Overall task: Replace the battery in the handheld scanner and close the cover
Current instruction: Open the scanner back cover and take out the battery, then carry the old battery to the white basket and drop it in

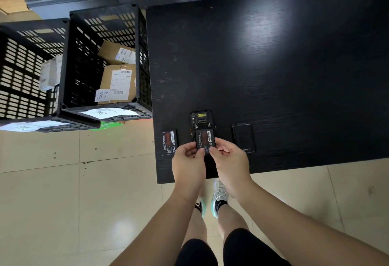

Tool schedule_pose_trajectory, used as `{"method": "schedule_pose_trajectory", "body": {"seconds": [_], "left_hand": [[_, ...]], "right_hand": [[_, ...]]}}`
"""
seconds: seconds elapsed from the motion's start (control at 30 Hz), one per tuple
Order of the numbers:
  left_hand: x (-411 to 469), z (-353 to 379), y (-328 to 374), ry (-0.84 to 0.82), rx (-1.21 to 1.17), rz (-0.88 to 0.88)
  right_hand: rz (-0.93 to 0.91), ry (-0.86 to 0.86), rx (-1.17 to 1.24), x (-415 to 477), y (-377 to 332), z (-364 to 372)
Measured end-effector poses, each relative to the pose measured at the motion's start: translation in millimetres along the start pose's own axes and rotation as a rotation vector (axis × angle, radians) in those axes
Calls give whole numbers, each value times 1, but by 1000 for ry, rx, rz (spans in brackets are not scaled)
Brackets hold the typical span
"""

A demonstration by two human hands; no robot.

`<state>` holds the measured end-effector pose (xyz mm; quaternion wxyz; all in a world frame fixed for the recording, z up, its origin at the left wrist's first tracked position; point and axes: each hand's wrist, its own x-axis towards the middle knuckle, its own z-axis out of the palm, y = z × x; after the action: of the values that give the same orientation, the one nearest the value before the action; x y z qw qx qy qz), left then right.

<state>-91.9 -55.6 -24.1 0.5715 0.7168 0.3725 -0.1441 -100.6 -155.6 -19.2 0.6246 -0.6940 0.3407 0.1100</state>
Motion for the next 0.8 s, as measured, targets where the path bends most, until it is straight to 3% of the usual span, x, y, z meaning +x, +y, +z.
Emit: {"method": "schedule_pose_trajectory", "body": {"seconds": [0.17,0.47,0.8], "left_hand": [[-13,-4,30,-48,-76,25],[-58,1,154,-150,-111,298],[-184,129,225,-653,68,491]], "right_hand": [[15,2,87,-7,-26,-6],[-155,87,297,-32,-136,-43],[-261,549,497,-74,-175,-217]]}}
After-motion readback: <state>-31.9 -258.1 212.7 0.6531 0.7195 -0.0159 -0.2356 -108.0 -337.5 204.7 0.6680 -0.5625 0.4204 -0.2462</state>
